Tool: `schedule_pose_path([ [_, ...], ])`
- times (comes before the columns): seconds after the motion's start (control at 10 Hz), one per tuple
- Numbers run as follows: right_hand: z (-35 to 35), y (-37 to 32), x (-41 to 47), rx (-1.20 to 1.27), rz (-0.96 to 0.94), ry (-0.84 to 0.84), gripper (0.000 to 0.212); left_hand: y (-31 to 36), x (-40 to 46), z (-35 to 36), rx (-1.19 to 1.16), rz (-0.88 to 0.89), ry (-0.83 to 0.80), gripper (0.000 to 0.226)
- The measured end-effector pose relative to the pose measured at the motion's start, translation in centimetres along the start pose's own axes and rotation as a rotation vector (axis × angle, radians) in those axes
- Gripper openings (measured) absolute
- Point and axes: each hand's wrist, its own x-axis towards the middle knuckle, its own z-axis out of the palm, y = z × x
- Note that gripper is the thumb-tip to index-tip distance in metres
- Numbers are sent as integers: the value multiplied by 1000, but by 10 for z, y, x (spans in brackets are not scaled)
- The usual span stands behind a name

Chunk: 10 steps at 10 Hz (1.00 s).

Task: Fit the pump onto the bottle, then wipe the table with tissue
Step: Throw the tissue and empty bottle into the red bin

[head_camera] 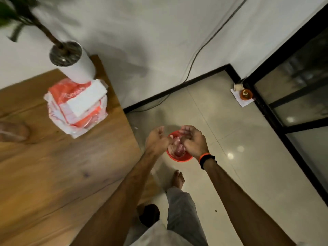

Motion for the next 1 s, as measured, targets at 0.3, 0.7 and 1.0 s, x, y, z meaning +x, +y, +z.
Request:
schedule_pose_path([
  [0.3,122,-71,-65,-148,-157,-145,37,-35,-57,-167,-131,81,137,34],
  [0.7,330,-135,-105,-352,-298,-305,23,-135,-71,-372,-213,-31,402,53],
  [1.0,432,-187,-102,-451,-289,-423,54,-131,-36,-462,-360,-43,393,60],
])
